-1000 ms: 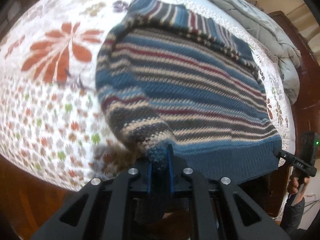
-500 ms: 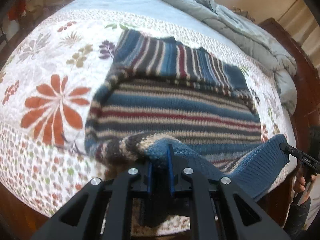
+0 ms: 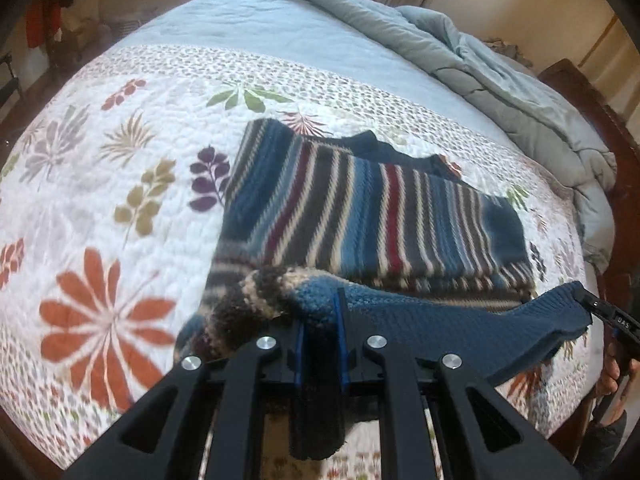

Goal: Fold small clothes

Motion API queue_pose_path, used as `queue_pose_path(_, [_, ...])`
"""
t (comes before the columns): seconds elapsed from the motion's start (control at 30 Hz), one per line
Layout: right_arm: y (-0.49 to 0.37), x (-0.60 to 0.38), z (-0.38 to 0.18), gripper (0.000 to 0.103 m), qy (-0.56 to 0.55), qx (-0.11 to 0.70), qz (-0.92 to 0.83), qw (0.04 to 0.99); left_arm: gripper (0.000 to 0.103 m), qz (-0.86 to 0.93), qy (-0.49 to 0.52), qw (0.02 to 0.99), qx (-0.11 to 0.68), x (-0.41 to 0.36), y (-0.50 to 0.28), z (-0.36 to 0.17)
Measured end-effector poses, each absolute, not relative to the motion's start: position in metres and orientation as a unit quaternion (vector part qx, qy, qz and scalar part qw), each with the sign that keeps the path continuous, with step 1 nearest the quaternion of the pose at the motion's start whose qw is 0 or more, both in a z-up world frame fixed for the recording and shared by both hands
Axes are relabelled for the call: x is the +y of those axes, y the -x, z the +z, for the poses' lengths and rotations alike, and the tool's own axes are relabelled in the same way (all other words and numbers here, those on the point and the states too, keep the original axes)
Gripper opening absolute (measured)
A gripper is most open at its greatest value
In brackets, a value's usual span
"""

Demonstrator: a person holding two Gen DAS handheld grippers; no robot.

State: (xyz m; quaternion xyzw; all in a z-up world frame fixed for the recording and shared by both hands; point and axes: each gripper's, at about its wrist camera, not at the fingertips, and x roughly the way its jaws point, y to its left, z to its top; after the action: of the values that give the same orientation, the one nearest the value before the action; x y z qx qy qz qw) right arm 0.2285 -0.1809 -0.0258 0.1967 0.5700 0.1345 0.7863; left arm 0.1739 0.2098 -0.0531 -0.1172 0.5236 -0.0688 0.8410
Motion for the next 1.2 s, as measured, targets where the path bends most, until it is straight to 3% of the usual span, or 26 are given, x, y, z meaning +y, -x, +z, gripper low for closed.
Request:
queue_pose_path(0.27, [-0.289,-0.190,-0.061,0.009,-0.203,0.592,0.105,0.773,0.013,-0.056,0.127,0.828,0.543,0.209,-0.231,-0.066])
queue_pose_path(0.37, [-0.310,-0.198,-0.069,0.001,-0.201,0.593,0.089,0.775,0.013,-0.059,0.139,0.825,0.545,0.212,-0.249,-0.066])
queue_pose_path(0.53, [-0.340,-0.206,-0.084,0.002,-0.211,0.606,0.079,0.763,0.017,-0.054,0.139,0.817,0.558,0.212,-0.275,-0.074])
queue_pose_path(0.67, [-0.336,-0.198,-0.094,0.026,-0.158,0.618,0.060,0.767,0.021,-0.045,0.129,0.799,0.586,0.213,-0.281,-0.100])
queue_pose_path(0.77, [-0.324,-0.193,-0.100,0.033,-0.141,0.622,0.069,0.767,0.027,-0.049,0.129,0.799,0.585,0.215,-0.272,-0.106])
queue_pose_path(0.87, [-0.315,-0.189,-0.100,0.058,-0.107,0.621,0.064,0.774,0.048,-0.050,0.117,0.814,0.568,0.219,-0.256,-0.091])
queue_pose_path(0.97, [-0.315,-0.186,-0.097,0.058,-0.086,0.619,0.072,0.778,0.064,-0.025,0.092,0.833,0.546,0.231,-0.243,-0.070])
queue_pose_path(1.2, [-0.326,-0.173,-0.099,0.056,-0.092,0.623,0.103,0.770,0.066,-0.029,0.082,0.838,0.539,0.244,-0.235,-0.047])
